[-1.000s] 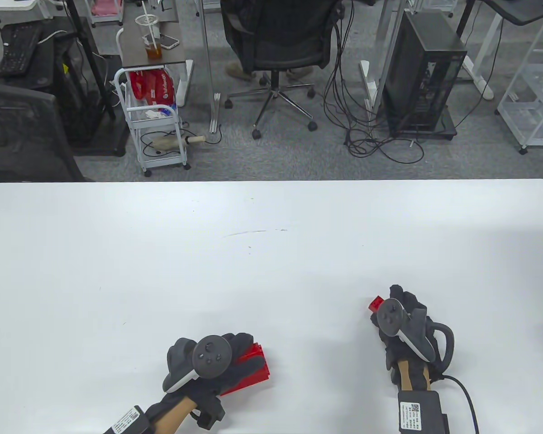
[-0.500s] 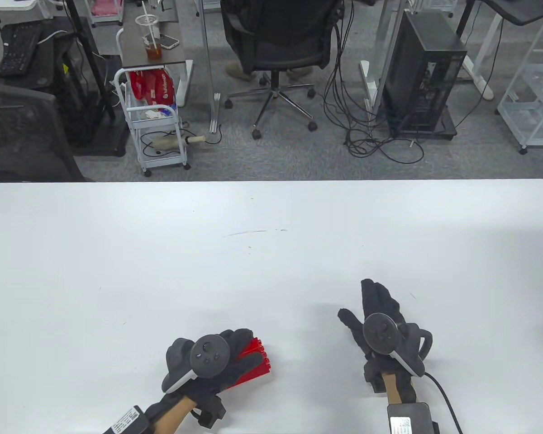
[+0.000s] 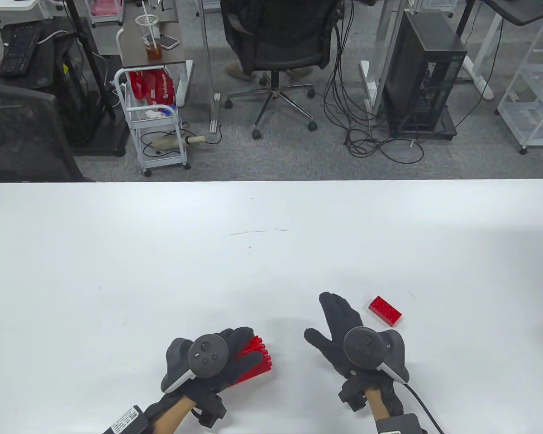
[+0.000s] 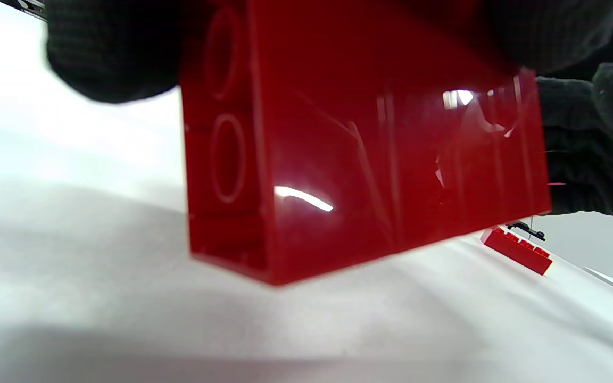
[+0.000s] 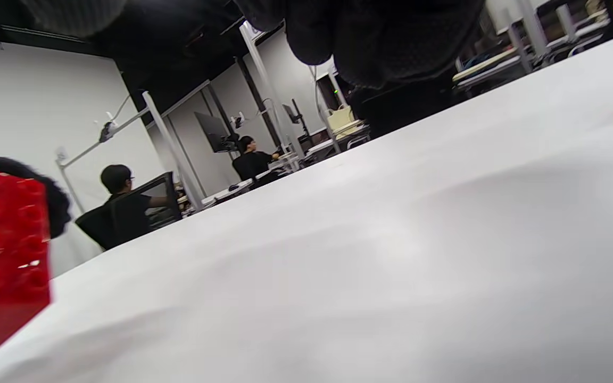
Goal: Separate stacked toy bricks from each other
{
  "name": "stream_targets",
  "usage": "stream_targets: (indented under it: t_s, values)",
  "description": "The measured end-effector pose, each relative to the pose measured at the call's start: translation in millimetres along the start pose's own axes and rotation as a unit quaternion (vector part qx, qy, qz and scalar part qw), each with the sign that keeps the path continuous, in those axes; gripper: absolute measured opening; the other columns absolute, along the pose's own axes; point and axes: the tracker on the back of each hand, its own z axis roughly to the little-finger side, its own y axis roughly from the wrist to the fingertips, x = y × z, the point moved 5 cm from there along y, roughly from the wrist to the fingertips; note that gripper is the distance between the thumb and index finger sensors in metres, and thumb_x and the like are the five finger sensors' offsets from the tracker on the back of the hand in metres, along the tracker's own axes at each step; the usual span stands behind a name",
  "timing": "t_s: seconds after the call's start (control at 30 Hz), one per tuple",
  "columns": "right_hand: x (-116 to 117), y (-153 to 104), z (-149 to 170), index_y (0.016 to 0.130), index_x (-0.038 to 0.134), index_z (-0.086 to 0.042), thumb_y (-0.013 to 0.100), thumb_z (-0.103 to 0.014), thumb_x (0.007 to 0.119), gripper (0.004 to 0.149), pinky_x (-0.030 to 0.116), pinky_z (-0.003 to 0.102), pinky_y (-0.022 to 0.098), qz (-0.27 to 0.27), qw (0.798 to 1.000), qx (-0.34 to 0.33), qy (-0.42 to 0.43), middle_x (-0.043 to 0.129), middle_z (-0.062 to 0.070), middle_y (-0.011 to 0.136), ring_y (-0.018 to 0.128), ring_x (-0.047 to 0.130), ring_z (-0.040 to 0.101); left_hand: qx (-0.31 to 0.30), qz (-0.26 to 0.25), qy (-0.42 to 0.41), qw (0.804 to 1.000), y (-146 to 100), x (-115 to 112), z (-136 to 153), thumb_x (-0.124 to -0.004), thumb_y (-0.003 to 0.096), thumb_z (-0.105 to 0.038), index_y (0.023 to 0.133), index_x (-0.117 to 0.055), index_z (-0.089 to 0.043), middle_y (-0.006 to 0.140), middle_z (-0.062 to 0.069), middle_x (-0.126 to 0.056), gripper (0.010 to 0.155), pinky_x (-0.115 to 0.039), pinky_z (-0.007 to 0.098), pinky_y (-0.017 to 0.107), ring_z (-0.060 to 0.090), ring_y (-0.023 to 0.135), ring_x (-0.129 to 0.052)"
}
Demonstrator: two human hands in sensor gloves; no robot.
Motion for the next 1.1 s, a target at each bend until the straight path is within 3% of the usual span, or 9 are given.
stream_targets:
  t_s: [0.2,0.67,1.1]
  values:
    - [19,-3,-26,0.118,0.036,-0.01,0.054,-0.064,0.054,0.085,0.072,0.058,0.068,-0.044,0.996,-0.045,0.057,0.048,0.023,0.119,0.101,0.074,0.048,-0.006,0.005,-0.004,1.0,0,-1,-1,-0.063,0.0435,-0.072,0.101,-0.069,-0.035,0.083,-0.006,-0.09,0.069,-0.09,0.034,0.039,0.022,0.058,-0.098]
    - [68,-9,-63,0.117,0.035,-0.007,0.057,-0.058,0.054,0.081,0.072,0.057,0.067,-0.153,0.979,-0.098,0.092,0.049,0.023,0.118,0.1,0.076,0.046,-0.062,-0.015,-0.048,0.997,-5,4,-11,-0.06,0.0448,-0.069,0.103,-0.067,-0.033,0.087,-0.007,-0.089,0.069,-0.091,0.033,0.04,0.02,0.062,-0.098]
    - [75,-9,-69,0.112,0.042,-0.001,0.058,-0.044,0.06,0.072,0.079,0.051,0.063,-0.143,0.978,-0.087,0.12,0.066,0.023,0.108,0.088,0.089,0.035,-0.073,-0.017,-0.03,0.997,-8,2,-18,-0.061,0.0451,-0.067,0.102,-0.068,-0.03,0.086,-0.005,-0.09,0.068,-0.091,0.033,0.037,0.021,0.058,-0.098]
